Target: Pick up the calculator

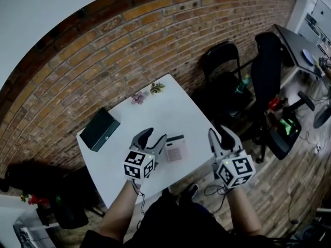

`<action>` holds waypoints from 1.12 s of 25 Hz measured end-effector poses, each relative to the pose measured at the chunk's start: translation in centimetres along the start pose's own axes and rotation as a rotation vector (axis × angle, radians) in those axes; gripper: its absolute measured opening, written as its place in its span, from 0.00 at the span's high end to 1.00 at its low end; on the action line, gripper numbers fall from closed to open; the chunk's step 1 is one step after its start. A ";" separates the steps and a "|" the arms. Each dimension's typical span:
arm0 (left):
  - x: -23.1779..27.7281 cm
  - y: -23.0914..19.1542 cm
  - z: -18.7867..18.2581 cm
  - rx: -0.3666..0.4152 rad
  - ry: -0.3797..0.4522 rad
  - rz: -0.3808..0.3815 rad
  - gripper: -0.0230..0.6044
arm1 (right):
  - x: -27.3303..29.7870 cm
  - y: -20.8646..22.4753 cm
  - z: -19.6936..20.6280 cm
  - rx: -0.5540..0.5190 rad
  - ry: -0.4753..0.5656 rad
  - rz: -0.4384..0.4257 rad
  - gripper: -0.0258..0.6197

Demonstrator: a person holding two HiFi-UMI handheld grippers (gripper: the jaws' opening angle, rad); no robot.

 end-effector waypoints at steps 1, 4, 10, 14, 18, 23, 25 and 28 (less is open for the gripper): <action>0.8 -0.5 0.6 -0.006 -0.020 0.017 0.60 | 0.5 0.1 0.4 0.005 -0.012 0.008 0.77; 3.2 -2.0 2.6 -0.029 -0.079 0.078 0.60 | 1.9 0.3 1.6 0.016 -0.043 0.028 0.78; 7.2 -4.7 8.3 -0.057 -0.221 0.151 0.60 | 3.6 0.7 2.9 0.027 -0.039 0.107 0.84; 9.3 -5.5 11.8 -0.091 -0.307 0.205 0.60 | 4.0 0.5 3.7 0.024 -0.061 0.115 0.83; 11.3 -6.4 15.0 -0.163 -0.387 0.269 0.60 | 3.6 0.7 4.8 0.042 -0.075 0.131 0.84; 13.8 -6.9 16.9 -0.143 -0.474 0.363 0.60 | 2.8 1.4 5.9 0.069 -0.089 0.158 0.84; 14.6 -6.5 17.2 -0.142 -0.488 0.409 0.60 | 2.5 1.6 5.9 0.070 -0.085 0.168 0.84; 15.6 -6.0 17.2 -0.138 -0.488 0.444 0.60 | 2.1 1.8 5.6 0.071 -0.065 0.178 0.85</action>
Point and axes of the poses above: the fingertips, and each gripper's own axes: x forward along the fingers, y to its right, z out of its underside, the point moved 7 cm from there along -x, backward along the fingers, and after that the axes turned 5 degrees about z, right-handed, at the moved point
